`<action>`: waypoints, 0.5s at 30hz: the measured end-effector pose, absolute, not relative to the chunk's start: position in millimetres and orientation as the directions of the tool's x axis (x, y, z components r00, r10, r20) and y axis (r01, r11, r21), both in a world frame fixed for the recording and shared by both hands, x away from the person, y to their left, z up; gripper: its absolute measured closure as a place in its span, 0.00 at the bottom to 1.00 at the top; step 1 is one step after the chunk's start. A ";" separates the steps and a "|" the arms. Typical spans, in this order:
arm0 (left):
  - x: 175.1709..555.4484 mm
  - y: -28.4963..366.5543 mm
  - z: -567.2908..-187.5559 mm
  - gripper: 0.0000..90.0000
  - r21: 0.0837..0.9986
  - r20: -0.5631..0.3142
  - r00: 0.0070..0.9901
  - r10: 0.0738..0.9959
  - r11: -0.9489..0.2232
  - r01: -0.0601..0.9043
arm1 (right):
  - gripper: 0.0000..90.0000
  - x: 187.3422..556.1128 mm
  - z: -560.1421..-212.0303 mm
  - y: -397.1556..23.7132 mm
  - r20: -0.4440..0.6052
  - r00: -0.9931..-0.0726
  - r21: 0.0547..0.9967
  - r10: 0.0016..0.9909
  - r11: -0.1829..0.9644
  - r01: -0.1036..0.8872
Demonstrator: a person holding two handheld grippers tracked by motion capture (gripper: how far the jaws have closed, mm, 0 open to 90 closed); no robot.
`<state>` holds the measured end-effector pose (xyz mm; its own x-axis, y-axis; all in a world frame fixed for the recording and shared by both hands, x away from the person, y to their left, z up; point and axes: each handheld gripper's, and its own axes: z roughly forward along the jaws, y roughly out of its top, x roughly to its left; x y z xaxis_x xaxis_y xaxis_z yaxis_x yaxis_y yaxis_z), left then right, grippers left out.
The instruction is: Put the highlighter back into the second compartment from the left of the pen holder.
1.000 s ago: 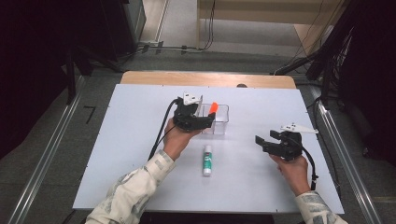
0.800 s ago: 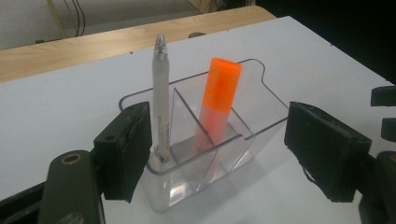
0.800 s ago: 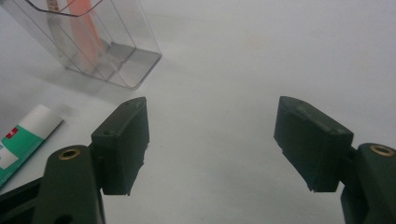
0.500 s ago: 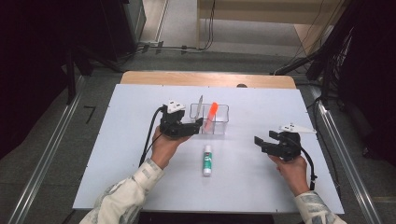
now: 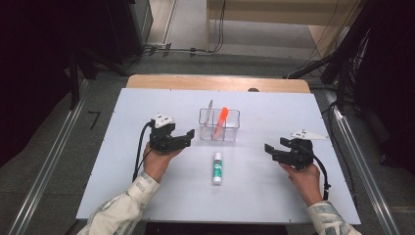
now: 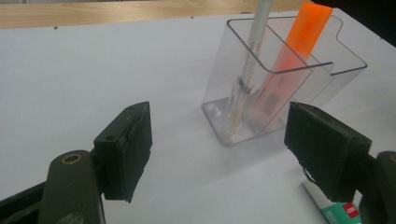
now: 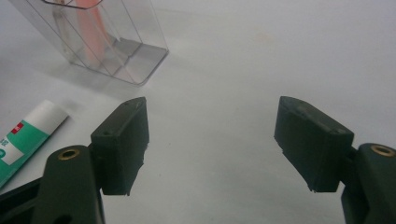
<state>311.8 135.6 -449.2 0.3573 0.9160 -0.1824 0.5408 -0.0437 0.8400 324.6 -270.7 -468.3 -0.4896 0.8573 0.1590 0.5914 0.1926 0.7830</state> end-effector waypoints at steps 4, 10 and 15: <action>307.0 143.3 -452.5 0.26 0.839 -0.181 0.348 0.920 -0.041 0.543 | 0.28 323.6 -468.1 -269.1 0.159 -0.494 0.784 0.855 0.195 0.590; 304.8 155.7 -457.4 0.26 0.835 -0.185 0.317 0.930 -0.021 0.550 | 0.28 323.6 -468.7 -267.1 0.160 -0.498 0.781 0.852 0.199 0.592; 301.1 162.5 -458.1 0.26 0.837 -0.187 0.303 0.935 -0.010 0.548 | 0.28 322.4 -468.2 -266.3 0.157 -0.503 0.784 0.850 0.203 0.587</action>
<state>301.1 162.5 -458.1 0.3026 0.9347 -0.1867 0.5478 -0.0103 0.8365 322.4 -266.3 -468.2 -0.5032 0.8498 0.1568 0.5869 0.2029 0.7838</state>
